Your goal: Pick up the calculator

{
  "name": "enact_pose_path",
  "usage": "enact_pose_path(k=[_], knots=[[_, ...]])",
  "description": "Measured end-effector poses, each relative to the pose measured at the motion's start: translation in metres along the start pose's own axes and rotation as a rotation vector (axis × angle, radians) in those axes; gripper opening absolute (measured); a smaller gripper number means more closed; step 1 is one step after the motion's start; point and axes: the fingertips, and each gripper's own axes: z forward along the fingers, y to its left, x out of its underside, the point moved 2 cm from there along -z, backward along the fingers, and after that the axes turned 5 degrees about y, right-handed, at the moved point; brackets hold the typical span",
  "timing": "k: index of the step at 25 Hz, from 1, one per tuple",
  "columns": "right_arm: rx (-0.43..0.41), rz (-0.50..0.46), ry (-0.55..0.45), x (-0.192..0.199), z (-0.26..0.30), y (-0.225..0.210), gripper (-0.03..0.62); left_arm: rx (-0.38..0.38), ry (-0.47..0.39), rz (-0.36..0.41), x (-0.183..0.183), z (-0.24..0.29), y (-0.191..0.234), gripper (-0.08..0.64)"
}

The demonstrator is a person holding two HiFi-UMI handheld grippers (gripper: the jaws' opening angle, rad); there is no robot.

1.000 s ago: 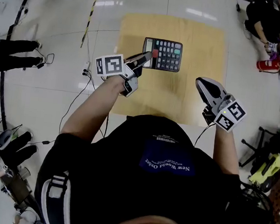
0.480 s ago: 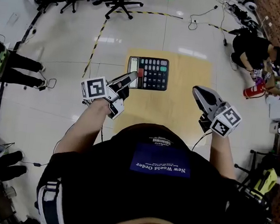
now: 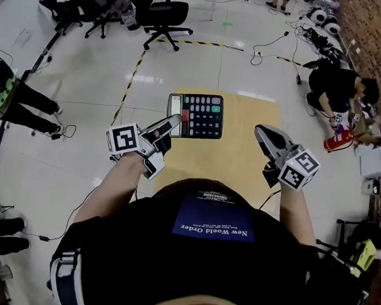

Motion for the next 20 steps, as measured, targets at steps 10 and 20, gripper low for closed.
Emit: enact_pose_path(k=[10,20], knots=[[0.000,0.011,-0.028,-0.0113,-0.0017,0.0031,-0.015,0.011,-0.003,0.009,-0.0018,-0.0013,-0.0109,0.075],[0.018,0.006,-0.010,-0.0078,-0.0008,0.0003,-0.017,0.009,0.007,0.003,-0.0018,-0.0009,-0.0092,0.075]])
